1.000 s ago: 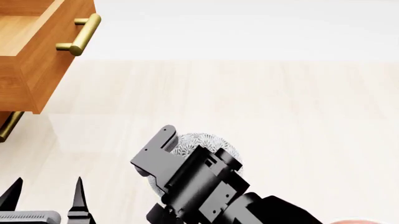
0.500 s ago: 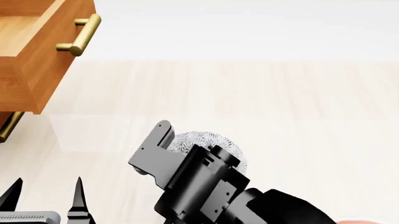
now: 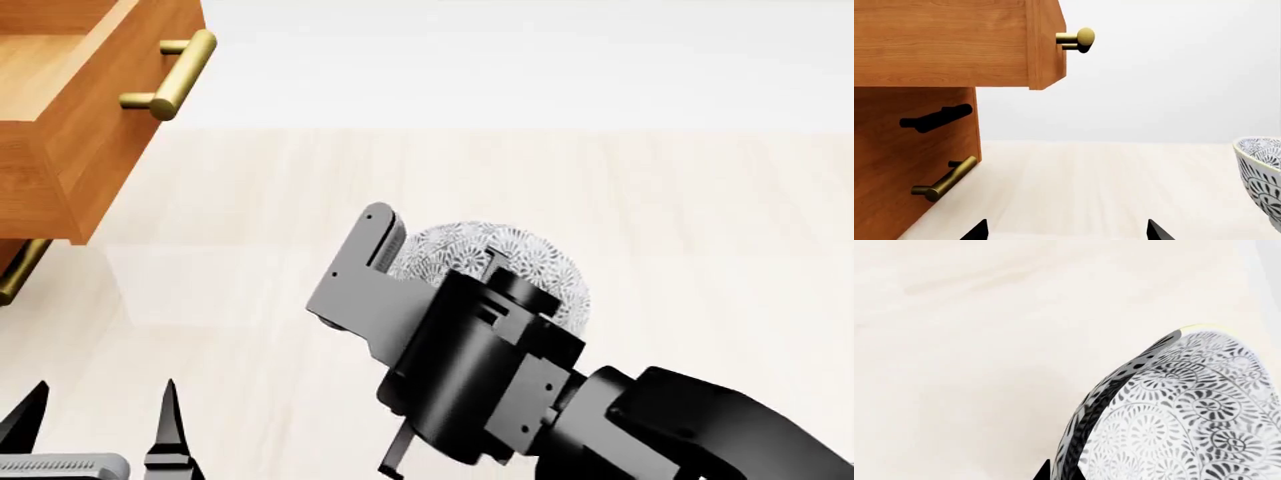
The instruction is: Put the bowl on the plate.
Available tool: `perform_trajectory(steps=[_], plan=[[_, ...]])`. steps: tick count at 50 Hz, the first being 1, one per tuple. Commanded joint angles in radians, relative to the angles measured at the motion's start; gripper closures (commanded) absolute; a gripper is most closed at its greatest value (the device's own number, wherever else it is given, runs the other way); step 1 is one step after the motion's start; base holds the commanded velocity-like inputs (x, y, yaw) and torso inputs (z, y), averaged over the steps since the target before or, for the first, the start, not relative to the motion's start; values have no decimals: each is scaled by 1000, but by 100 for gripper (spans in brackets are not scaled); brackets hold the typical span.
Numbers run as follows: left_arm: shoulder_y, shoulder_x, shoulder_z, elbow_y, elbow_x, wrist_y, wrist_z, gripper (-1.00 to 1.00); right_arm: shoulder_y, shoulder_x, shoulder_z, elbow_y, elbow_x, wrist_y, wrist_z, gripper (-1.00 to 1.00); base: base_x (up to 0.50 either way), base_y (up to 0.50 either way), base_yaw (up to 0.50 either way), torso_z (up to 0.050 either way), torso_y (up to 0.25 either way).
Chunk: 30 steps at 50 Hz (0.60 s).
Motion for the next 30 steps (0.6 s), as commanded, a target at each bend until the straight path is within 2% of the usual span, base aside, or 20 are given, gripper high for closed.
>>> perform_trajectory(steps=[1, 15, 30], plan=[[2, -3, 4, 4, -1, 1, -3, -100, 55, 68, 32, -114, 5, 62, 41, 100, 0, 0, 0, 0, 0], [-4, -8, 4, 9, -9, -6, -7, -100, 99, 154, 32, -239, 34, 170, 67, 100, 0, 0, 0, 0, 0], [-5, -11, 8, 10, -17, -7, -6, -100, 133, 312, 105, -450, 110, 354, 169, 100, 0, 0, 0, 0, 0]])
